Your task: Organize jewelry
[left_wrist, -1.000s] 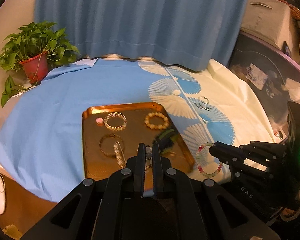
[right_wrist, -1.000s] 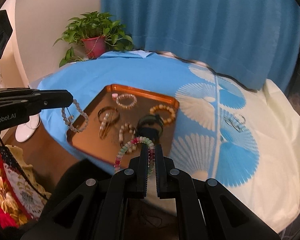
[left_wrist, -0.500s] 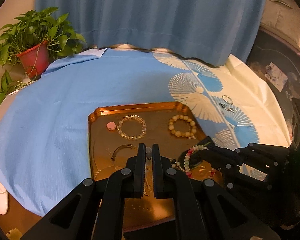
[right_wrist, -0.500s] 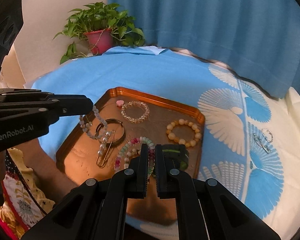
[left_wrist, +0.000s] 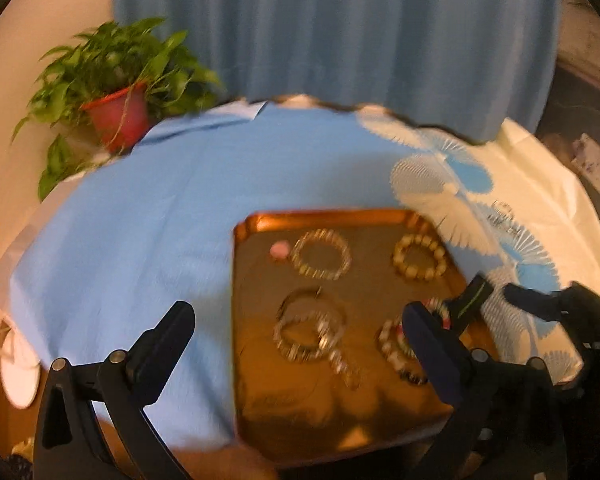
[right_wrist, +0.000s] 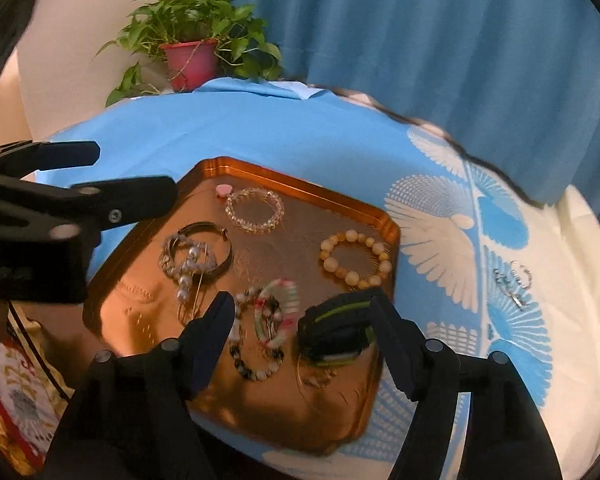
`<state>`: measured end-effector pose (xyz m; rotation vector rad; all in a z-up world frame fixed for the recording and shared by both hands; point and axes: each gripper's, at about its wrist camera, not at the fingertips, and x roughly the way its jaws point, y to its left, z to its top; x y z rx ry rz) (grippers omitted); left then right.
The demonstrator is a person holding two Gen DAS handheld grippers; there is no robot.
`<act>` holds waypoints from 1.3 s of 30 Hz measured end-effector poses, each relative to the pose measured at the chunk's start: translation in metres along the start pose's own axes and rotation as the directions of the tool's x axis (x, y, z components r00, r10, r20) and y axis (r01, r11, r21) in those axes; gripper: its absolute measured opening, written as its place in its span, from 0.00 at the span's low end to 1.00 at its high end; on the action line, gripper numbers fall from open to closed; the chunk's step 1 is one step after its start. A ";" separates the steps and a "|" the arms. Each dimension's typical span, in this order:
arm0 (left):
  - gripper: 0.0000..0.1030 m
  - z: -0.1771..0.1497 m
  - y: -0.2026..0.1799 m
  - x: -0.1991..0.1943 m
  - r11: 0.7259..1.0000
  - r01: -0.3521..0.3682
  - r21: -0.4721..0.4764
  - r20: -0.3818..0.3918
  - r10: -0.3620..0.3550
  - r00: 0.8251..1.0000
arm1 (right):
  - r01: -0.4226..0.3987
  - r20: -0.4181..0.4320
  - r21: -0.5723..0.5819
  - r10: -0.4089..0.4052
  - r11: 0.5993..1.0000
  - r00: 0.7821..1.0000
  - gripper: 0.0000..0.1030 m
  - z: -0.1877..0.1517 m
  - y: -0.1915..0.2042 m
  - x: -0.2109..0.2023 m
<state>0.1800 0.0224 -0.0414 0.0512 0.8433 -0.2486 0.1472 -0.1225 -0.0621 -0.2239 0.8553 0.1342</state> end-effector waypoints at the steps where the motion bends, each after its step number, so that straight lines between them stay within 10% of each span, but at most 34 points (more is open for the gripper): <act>1: 0.99 -0.004 0.001 -0.004 1.000 -0.013 -0.009 -0.002 0.013 1.000 | 0.005 -0.005 -0.004 -0.005 1.000 1.000 0.68 -0.003 0.001 -0.004; 12: 0.99 -0.080 -0.042 -0.073 1.000 -0.011 0.000 -0.014 0.011 1.000 | -0.001 -0.027 0.129 0.005 0.992 1.000 0.68 -0.072 -0.013 -0.088; 39: 1.00 -0.108 -0.147 -0.186 0.980 0.008 0.198 0.144 -0.037 0.989 | 0.025 0.106 0.308 -0.060 0.951 0.993 0.69 -0.162 -0.051 -0.228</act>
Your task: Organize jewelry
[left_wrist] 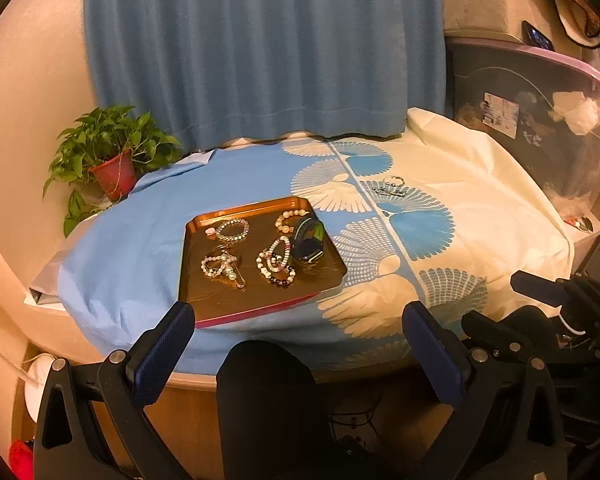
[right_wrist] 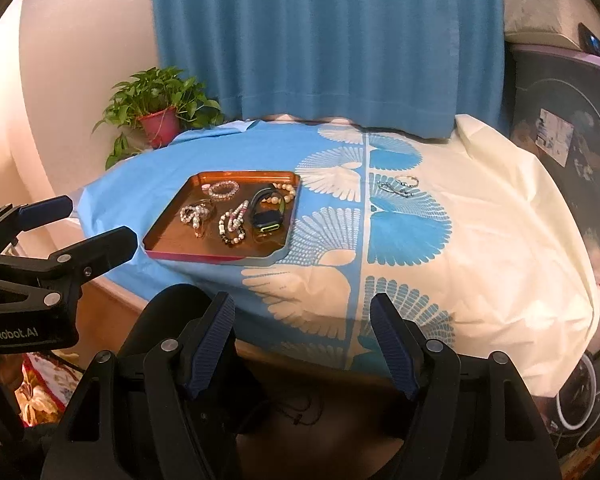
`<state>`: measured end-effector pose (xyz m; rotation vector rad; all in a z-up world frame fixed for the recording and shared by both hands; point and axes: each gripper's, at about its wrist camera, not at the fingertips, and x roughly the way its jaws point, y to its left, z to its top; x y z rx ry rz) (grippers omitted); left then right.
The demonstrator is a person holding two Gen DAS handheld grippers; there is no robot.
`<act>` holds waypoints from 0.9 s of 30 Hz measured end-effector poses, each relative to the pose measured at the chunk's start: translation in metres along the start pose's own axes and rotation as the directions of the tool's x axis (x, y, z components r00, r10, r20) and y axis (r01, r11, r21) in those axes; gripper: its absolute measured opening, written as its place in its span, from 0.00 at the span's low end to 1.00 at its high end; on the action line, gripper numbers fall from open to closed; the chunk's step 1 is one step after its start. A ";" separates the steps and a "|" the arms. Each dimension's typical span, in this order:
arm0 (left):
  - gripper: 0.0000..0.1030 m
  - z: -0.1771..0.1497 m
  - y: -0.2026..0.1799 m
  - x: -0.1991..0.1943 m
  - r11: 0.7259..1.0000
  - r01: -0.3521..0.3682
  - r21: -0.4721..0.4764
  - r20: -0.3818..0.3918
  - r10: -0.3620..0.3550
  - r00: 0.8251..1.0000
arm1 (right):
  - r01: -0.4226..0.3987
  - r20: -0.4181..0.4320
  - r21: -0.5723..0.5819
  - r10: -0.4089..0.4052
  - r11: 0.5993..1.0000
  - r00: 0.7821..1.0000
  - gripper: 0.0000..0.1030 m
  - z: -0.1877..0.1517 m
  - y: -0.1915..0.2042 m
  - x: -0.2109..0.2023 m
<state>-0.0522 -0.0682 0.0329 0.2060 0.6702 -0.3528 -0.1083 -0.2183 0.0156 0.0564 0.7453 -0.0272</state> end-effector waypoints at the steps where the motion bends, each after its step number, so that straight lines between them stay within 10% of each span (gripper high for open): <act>1: 1.00 0.000 -0.001 -0.001 1.000 0.000 0.004 0.001 0.000 1.000 | 0.000 0.000 0.003 0.000 1.000 1.000 0.69 0.000 -0.001 -0.001; 27: 1.00 0.021 -0.040 -0.014 0.994 0.029 0.102 0.051 -0.035 0.998 | 0.058 0.064 0.135 -0.067 0.989 0.996 0.72 -0.002 -0.049 -0.026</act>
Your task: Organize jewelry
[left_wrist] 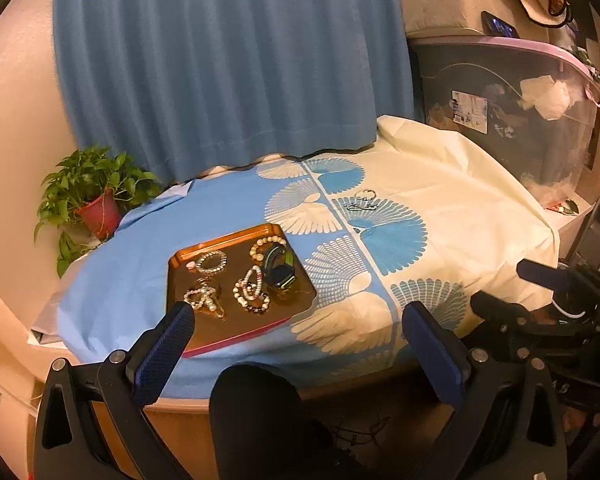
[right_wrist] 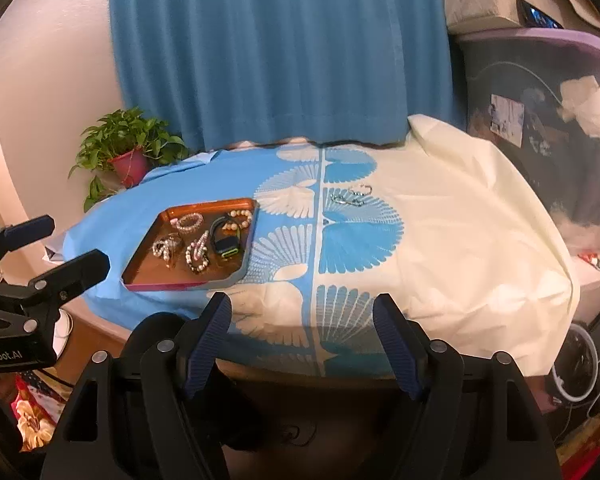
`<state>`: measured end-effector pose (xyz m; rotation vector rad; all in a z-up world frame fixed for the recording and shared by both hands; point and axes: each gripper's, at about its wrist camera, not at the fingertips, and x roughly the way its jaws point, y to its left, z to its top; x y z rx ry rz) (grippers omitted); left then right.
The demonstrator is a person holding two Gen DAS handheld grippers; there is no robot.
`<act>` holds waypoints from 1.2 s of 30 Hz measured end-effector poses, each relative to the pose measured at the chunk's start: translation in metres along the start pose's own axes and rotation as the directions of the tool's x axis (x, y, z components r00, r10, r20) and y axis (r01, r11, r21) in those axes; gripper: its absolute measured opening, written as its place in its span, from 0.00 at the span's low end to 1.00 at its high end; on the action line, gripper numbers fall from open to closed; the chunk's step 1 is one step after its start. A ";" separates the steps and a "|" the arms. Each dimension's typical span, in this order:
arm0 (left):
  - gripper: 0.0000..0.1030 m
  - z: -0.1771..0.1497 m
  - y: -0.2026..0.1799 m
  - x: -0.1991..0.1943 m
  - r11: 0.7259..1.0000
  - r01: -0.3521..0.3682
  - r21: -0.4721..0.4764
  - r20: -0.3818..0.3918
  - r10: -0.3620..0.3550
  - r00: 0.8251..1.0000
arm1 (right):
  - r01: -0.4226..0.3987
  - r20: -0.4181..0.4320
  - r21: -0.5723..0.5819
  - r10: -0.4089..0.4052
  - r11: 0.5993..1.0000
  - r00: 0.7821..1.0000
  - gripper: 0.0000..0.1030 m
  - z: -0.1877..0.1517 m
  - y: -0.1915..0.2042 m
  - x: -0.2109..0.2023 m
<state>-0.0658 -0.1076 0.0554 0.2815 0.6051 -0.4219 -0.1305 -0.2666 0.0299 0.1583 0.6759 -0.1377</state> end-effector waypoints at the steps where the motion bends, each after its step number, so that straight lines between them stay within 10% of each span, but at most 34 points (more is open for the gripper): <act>1: 1.00 0.001 -0.001 0.002 1.000 0.003 -0.004 -0.002 -0.003 1.000 | 0.000 -0.005 -0.001 0.000 1.000 1.000 0.72 0.000 -0.001 0.002; 21: 1.00 0.061 -0.020 0.119 0.997 0.040 -0.073 -0.115 -0.048 0.992 | 0.102 -0.102 0.066 -0.095 0.993 0.990 0.72 0.011 -0.082 0.078; 30: 0.99 0.118 -0.033 0.241 0.997 0.065 -0.051 -0.202 -0.074 0.977 | 0.156 -0.133 0.065 -0.146 0.986 0.980 0.72 0.057 -0.143 0.151; 36: 0.99 0.147 -0.050 0.349 0.985 0.166 -0.049 -0.314 -0.173 0.934 | 0.116 -0.159 0.050 -0.106 0.992 0.981 0.72 0.107 -0.170 0.239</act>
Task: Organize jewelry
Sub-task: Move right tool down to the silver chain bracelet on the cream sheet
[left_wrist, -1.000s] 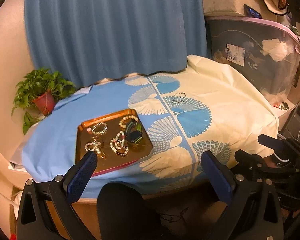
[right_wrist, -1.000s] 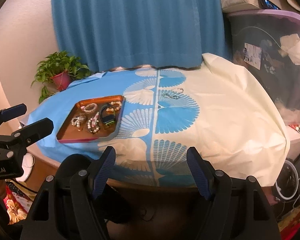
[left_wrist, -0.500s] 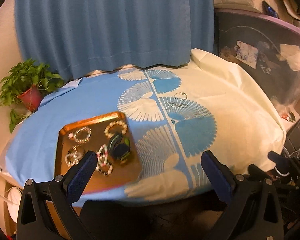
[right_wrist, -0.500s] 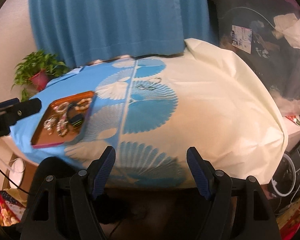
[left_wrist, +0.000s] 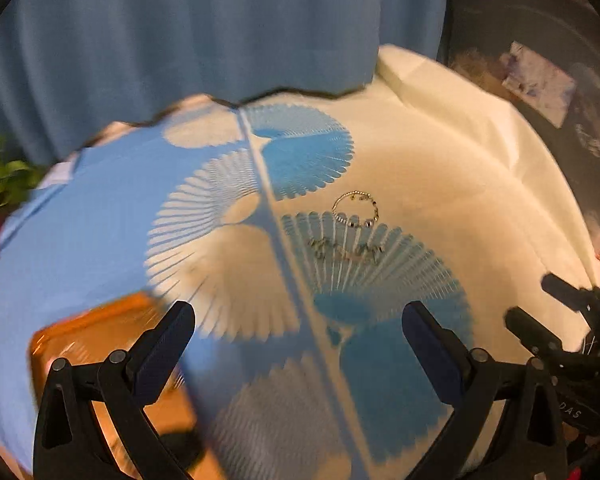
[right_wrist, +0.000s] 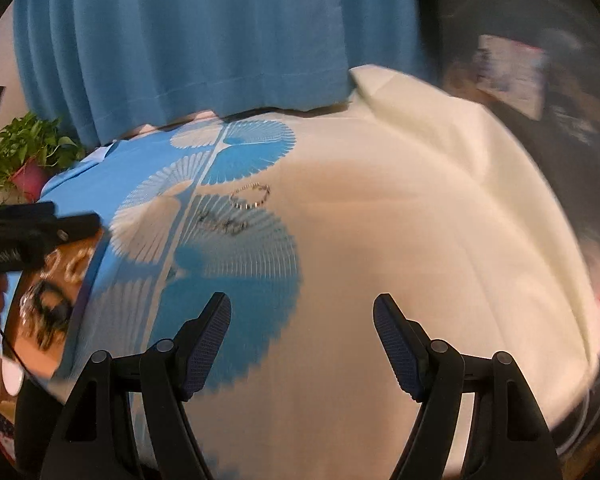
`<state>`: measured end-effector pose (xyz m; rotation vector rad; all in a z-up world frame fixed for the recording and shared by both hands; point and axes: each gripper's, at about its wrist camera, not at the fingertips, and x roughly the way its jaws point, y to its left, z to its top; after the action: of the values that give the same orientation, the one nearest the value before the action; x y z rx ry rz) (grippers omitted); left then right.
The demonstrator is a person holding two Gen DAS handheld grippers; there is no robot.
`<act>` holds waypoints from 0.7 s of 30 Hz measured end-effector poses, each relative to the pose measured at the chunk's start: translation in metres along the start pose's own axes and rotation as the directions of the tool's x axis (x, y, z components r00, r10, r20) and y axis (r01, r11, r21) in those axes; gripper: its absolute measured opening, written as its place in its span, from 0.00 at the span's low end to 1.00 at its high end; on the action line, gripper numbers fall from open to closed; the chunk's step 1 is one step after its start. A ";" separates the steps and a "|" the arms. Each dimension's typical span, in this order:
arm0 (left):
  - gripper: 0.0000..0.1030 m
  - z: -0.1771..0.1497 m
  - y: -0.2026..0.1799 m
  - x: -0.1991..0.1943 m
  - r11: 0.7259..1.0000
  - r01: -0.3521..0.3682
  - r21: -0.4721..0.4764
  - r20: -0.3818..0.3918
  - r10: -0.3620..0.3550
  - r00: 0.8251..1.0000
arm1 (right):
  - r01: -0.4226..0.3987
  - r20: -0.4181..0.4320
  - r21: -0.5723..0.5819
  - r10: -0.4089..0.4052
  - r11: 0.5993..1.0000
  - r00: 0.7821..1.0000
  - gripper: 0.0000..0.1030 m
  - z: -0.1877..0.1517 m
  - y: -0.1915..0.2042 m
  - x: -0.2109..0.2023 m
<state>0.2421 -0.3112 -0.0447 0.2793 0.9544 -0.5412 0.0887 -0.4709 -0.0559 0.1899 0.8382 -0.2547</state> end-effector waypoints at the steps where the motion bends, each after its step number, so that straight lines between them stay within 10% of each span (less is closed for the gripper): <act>1: 0.99 0.010 0.000 0.019 1.000 0.012 0.005 -0.027 -0.012 1.000 | -0.009 -0.010 -0.006 0.009 1.000 1.000 0.72 0.012 -0.001 0.018; 16: 0.98 0.049 0.005 0.114 0.972 0.123 0.201 -0.170 -0.090 0.981 | -0.084 -0.113 -0.117 0.071 0.990 0.991 0.72 0.109 0.015 0.188; 21: 0.71 0.045 0.004 0.129 0.957 0.179 0.230 -0.220 -0.128 0.967 | -0.040 -0.134 -0.177 0.016 0.983 0.991 0.75 0.109 0.020 0.210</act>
<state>0.3348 -0.3688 -0.1267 0.4953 1.1134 -0.7899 0.3065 -0.5121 -0.1413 0.0501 0.9846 -0.1398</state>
